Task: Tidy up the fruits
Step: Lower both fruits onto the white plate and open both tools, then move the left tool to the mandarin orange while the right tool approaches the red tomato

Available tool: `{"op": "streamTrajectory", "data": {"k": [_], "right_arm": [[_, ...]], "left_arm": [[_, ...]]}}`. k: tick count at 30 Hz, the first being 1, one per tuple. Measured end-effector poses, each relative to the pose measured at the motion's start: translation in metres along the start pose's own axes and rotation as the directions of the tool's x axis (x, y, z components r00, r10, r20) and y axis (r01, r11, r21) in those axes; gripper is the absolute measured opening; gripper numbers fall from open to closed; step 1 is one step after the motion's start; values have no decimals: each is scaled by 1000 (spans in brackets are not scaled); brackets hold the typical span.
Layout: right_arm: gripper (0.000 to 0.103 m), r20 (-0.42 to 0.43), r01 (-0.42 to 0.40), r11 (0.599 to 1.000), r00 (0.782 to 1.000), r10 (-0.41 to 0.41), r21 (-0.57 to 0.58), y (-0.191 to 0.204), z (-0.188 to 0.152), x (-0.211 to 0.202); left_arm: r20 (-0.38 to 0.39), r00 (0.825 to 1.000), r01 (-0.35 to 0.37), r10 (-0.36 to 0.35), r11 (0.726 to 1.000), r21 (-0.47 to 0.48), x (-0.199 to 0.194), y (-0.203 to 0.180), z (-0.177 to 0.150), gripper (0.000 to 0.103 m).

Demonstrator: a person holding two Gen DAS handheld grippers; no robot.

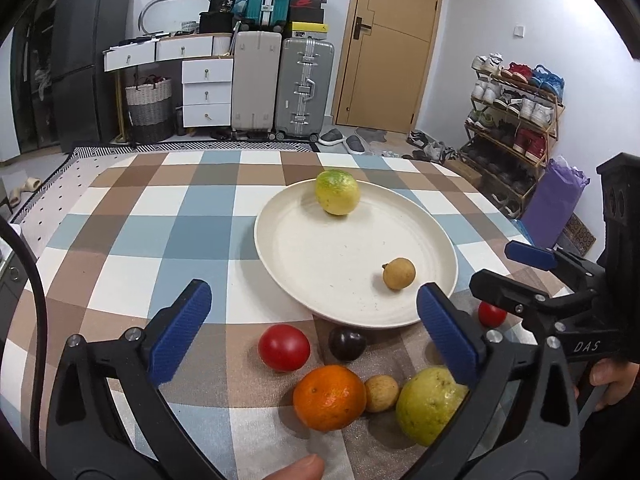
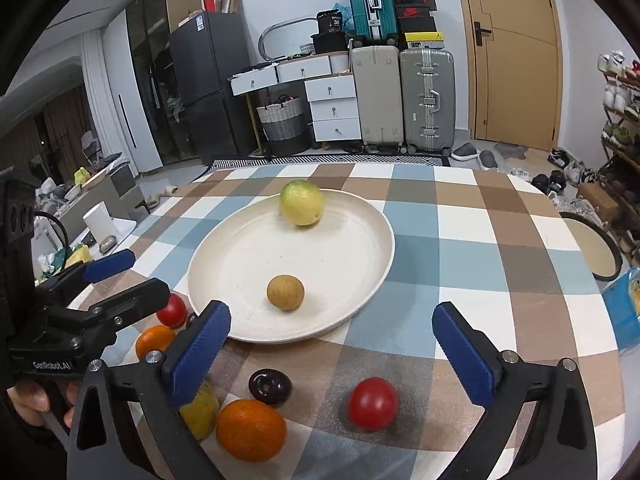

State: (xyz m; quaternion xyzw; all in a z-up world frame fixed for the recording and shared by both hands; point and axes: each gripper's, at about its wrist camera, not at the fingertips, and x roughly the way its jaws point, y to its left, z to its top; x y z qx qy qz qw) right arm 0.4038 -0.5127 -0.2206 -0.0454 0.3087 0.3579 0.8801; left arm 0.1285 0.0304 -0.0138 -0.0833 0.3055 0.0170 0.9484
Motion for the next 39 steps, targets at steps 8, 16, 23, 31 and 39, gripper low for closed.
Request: {"op": "streamTrajectory", "data": {"k": [8,16,23,31,39], "right_arm": [[103,-10,-11,1000,1000,11,-7,-6,-1,-8],[103,-38,-1,1000,999,1,-17,-17,-13,-16],[103,-110,29,1000,994,-29,-3,-28,-25,-15],[103,-160,90,996,983,-91,-13,-35,-28,-10],[103,-204,94,996,975,-91,8,-43,-31,-5]], "left_arm": [[-22,1000,-18,18,1000,10,-7,5,-4,103],[-53,998,-37,39,999,21,-17,12,-20,103],[-89,995,-41,44,999,32,-14,11,-30,103],[-124,992,-34,38,999,38,-9,7,-31,103],[-130,991,-32,42,997,75,-9,-1,-32,103]]}}
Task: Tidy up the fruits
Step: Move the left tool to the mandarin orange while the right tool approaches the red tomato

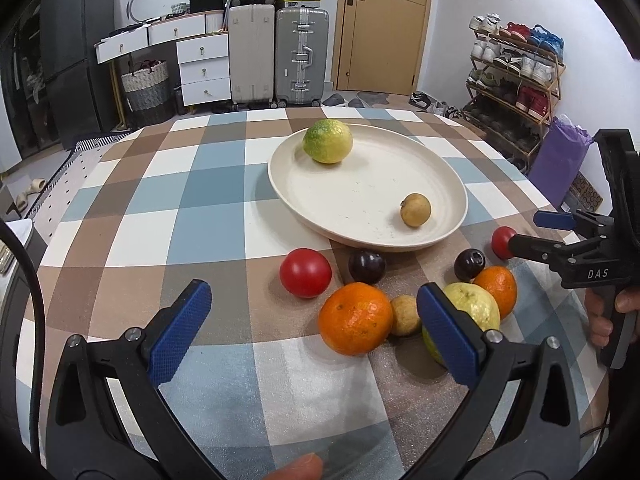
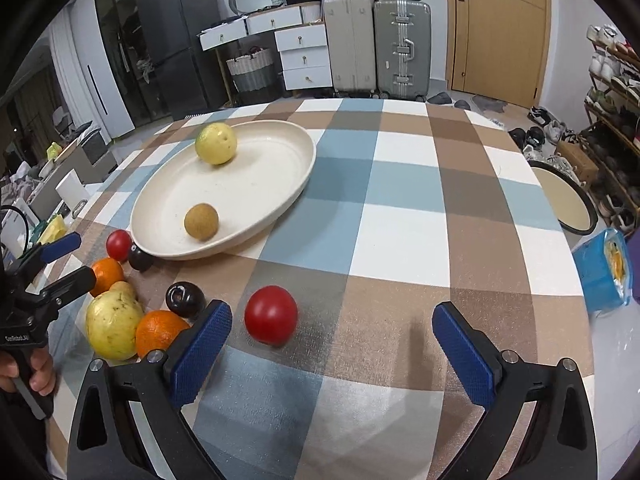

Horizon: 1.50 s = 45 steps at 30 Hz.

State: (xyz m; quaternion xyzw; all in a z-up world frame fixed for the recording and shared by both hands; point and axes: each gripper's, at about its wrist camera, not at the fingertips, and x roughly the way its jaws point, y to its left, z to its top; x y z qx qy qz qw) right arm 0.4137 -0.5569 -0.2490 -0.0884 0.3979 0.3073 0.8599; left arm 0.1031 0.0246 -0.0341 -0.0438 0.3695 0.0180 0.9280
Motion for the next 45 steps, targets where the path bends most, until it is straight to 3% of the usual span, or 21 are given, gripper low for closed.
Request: {"op": "streamTrajectory", "data": {"k": [9,17,21,27,29,31,38,41,43,45], "right_arm": [[103,-15,-7,1000,1000,7,-14,7,-2,1],[100,-11,-42,999,999,42,-21,10,-2,-1],[87,-19,-69,997,997,68,-29,13,-2,0],[78,-35,-97,994,995,96,-53,19,-4,2],[72,-40,-99,993,995,96,-60,20,-4,3],[59,-31,-91,993,996,89,-71,22,-5,2],[55,-29,-95,992,995,93,-87,25,-6,1],[55,-25,-94,992,995,92,-87,24,-5,1],[55,-19,-93,992,996,91,-86,24,-5,0],[55,-17,-92,992,996,91,-84,24,-5,0]], "left_arm": [[-24,999,32,-32,999,-28,3,5,-1,102],[-83,992,84,-91,993,-86,13,13,-1,82],[-76,986,139,-146,987,-86,11,11,-1,77],[-101,977,182,-189,980,-78,13,4,-3,72],[-109,975,186,-194,979,-82,15,3,-3,72],[-118,974,184,-193,979,-85,16,4,-4,72],[-126,970,194,-208,974,-116,20,9,-4,71],[-121,965,217,-232,968,-125,21,9,-4,63],[-116,962,232,-246,965,-122,19,8,-5,52],[-111,961,240,-252,964,-113,18,6,-4,50]]}}
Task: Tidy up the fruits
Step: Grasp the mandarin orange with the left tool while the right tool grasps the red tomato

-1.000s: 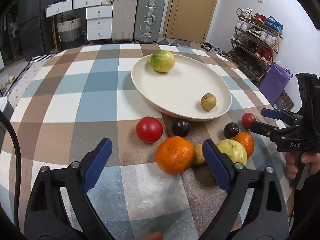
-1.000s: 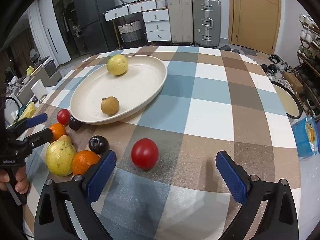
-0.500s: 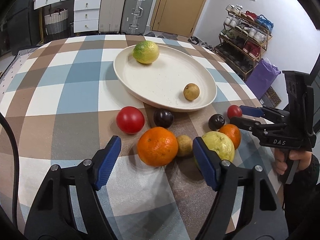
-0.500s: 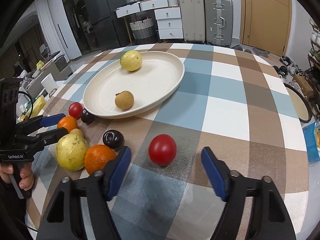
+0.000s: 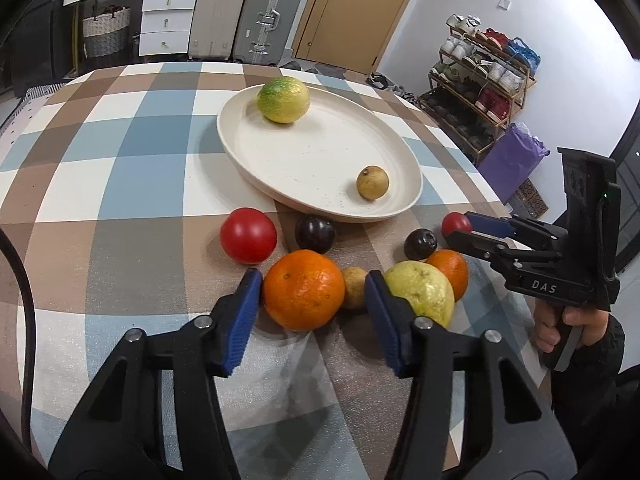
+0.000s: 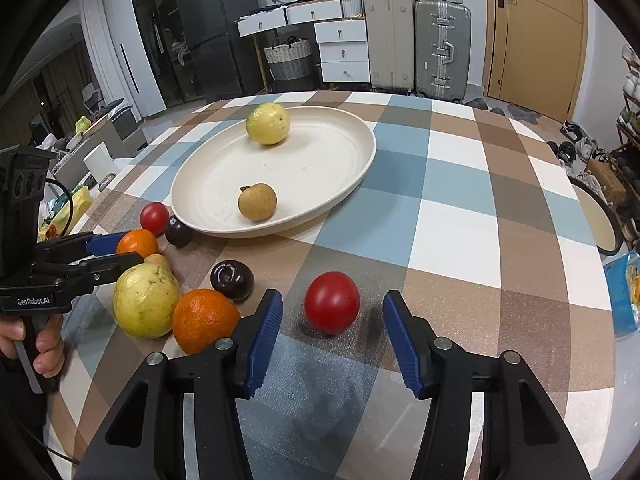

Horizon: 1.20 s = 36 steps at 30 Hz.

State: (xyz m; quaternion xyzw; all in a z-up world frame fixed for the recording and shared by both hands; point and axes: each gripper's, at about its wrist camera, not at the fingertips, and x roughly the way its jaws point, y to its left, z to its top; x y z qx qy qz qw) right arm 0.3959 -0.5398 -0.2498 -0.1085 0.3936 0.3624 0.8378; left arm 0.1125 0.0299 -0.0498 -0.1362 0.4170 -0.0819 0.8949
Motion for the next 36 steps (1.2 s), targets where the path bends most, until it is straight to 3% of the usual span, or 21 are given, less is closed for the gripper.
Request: {"op": "streamTrajectory", "data": {"k": [3,17,29,36], "right_arm": [[55,0,1,1000,1000,-1,3,0,1,1],[55,3,6,1000,1000,-6,5,-2,0,1],[29,-9,0,1000,1000,-1,-8,1,-2,6],[29,35,-8,1000,999,8,-14,2,0,-2]], "left_arm": [[15,1000,-19,19,1000,18,-3,-3,0,38],[73,996,-49,47,998,31,-16,-5,0,38],[94,994,-59,56,998,32,-21,-5,-1,38],[129,990,-71,65,997,42,-27,-8,-1,38]]}}
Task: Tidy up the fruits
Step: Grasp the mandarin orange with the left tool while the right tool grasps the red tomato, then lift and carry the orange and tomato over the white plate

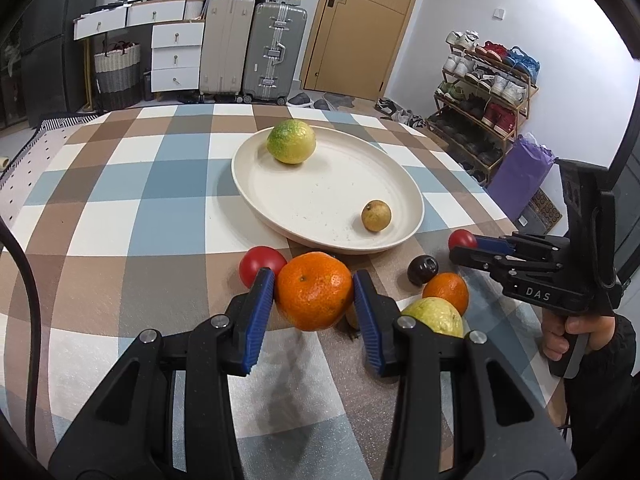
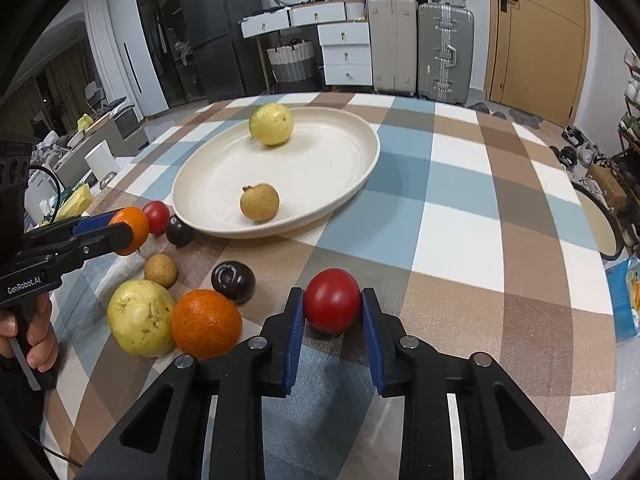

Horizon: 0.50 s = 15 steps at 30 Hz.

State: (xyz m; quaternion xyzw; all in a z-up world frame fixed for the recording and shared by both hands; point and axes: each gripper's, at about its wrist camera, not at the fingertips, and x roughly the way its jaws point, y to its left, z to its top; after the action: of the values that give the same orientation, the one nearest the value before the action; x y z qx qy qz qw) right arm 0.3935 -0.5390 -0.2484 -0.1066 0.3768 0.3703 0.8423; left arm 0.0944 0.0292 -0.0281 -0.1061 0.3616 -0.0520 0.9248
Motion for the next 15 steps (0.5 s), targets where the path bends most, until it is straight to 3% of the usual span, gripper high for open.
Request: {"op": "streamTrajectory", "data": {"k": [7,15], "right_arm": [[29,97,-25,1000,995,24,12,2,5,-15],[29,128,-55,998,990,53,10,11,10,-17]], "left_arm": [[55,998,-43,42,999,6,-9,0,4,38],[106,991,-87,84,996,24,-15,-7,12,38]]}}
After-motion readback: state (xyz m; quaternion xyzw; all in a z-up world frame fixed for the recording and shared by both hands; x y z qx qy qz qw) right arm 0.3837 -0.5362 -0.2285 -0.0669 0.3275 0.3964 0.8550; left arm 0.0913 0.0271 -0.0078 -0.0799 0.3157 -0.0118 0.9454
